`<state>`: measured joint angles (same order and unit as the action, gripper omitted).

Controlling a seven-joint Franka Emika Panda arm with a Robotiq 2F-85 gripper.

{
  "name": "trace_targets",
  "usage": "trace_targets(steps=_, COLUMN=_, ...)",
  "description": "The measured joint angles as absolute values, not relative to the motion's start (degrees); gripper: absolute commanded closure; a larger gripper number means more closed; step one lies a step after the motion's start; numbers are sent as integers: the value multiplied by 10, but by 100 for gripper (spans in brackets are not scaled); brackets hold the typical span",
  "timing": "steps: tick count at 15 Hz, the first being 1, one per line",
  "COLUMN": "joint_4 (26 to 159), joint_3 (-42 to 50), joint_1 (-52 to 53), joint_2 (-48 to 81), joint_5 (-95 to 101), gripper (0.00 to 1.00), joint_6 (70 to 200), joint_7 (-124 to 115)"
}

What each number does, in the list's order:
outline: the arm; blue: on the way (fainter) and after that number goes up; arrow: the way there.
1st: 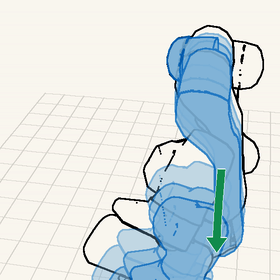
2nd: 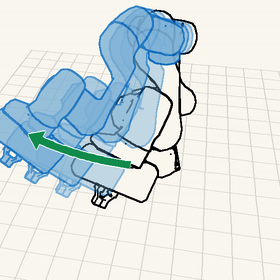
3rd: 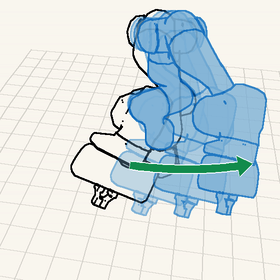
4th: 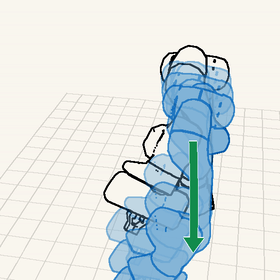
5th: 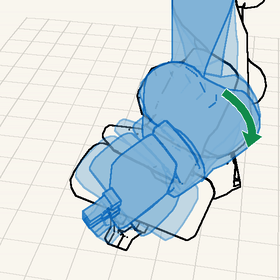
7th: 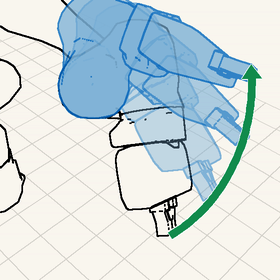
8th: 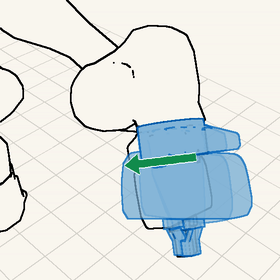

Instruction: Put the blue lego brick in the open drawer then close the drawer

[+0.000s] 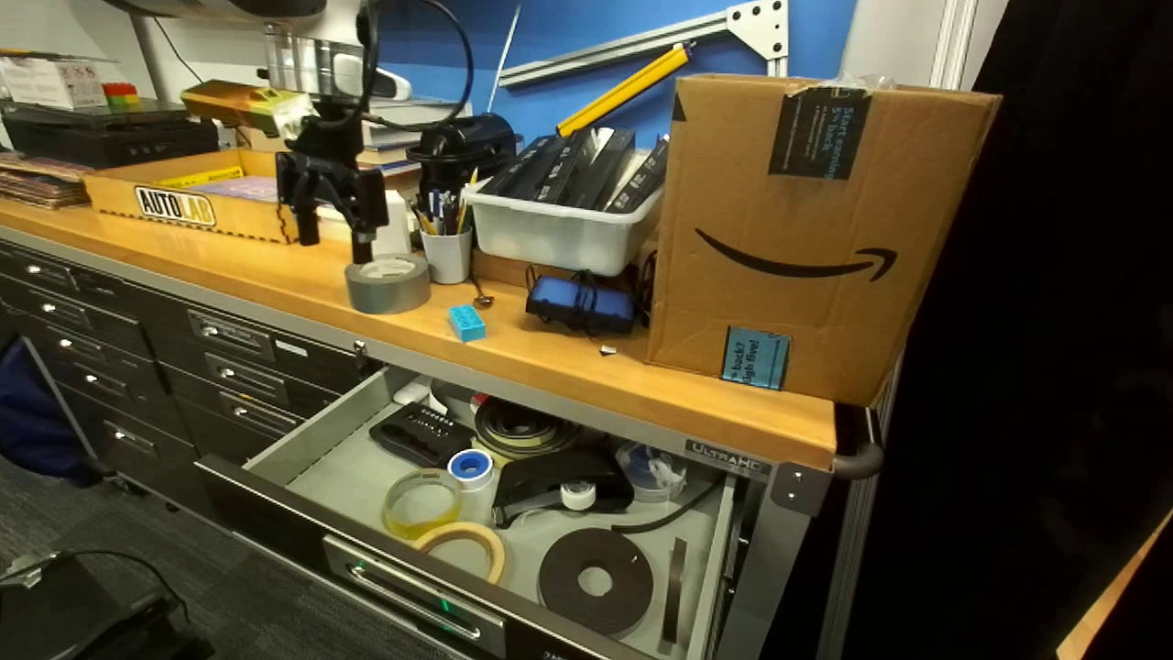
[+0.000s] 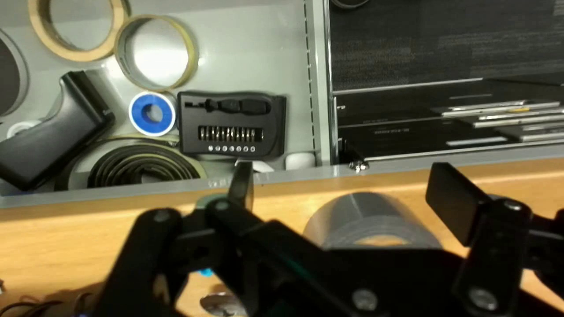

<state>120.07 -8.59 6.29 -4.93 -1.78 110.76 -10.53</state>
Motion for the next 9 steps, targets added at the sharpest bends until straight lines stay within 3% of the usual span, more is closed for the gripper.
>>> trace_targets(steps=9, joint_4=1138, joint_3=-36, joint_1=32, joint_2=59, joint_5=-40, gripper=0, joint_6=1168, joint_7=-76)
